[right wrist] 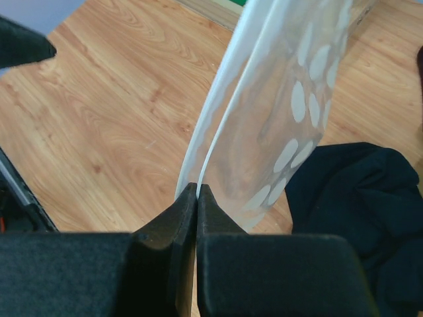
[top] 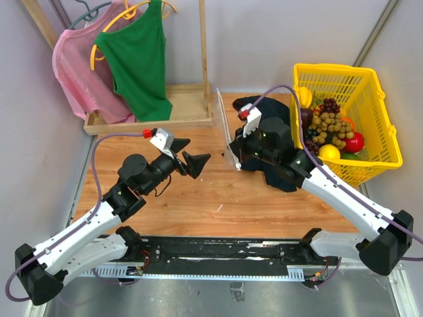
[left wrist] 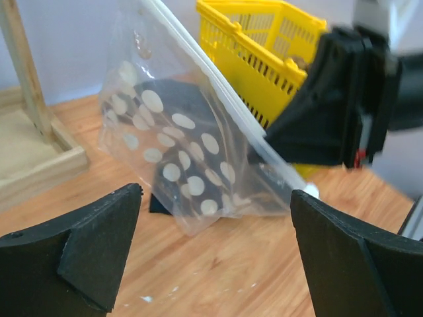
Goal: Place the food in the zip-top bag and seal the zipper
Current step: Open the zipper of the food storage bag.
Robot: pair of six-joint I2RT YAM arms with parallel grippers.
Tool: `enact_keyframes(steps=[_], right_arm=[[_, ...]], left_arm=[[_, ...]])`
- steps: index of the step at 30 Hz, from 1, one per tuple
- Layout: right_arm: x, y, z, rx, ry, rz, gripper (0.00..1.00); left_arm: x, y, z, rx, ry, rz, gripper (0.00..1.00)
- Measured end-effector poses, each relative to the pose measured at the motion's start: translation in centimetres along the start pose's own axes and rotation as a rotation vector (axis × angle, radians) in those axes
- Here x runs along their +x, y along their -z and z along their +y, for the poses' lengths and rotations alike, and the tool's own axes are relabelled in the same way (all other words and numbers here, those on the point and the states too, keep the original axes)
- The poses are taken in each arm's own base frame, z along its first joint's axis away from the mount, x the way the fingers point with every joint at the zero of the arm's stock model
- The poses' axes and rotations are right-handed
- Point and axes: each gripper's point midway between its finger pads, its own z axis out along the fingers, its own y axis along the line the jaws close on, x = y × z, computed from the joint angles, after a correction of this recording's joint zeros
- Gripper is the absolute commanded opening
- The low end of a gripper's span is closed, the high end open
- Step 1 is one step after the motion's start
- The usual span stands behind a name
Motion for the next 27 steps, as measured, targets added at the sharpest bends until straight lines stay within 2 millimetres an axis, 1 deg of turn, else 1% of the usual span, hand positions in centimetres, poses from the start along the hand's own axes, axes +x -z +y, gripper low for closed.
enact_keyframes(steps=[4,8,14,17,20,24,27], right_arm=[[0.5,0.0,0.3,0.034,0.064,0.014,0.0],[0.7,-0.1,0.6,0.062,0.112,0.016,0.01],[1.1,-0.1,0.8,0.113,0.169,0.018,0.0],[1.2,-0.2,1.3,0.129,0.199,0.017,0.01],[1.7,-0.3,1.6,0.144,0.223,0.019,0.0],[2.4,-0.6,1.6,0.175,0.248,0.029,0.01],[2.5,-0.8,1.8,0.189,0.264,0.029,0.01]], left_arm=[[-0.8,-0.6,0.9,-0.109,0.209,-0.003,0.99],[-0.5,-0.7,1.7,-0.194,0.35,0.01,0.99],[0.6,-1.1,2.3,-0.283,0.487,0.066,0.99],[1.0,-1.6,2.5,-0.319,0.542,0.087,0.95],[1.4,-1.7,2.4,-0.332,0.589,0.096,0.95],[1.4,-2.1,2.2,-0.336,0.654,0.089,0.95],[2.1,-2.5,2.1,-0.343,0.687,0.102,0.95]])
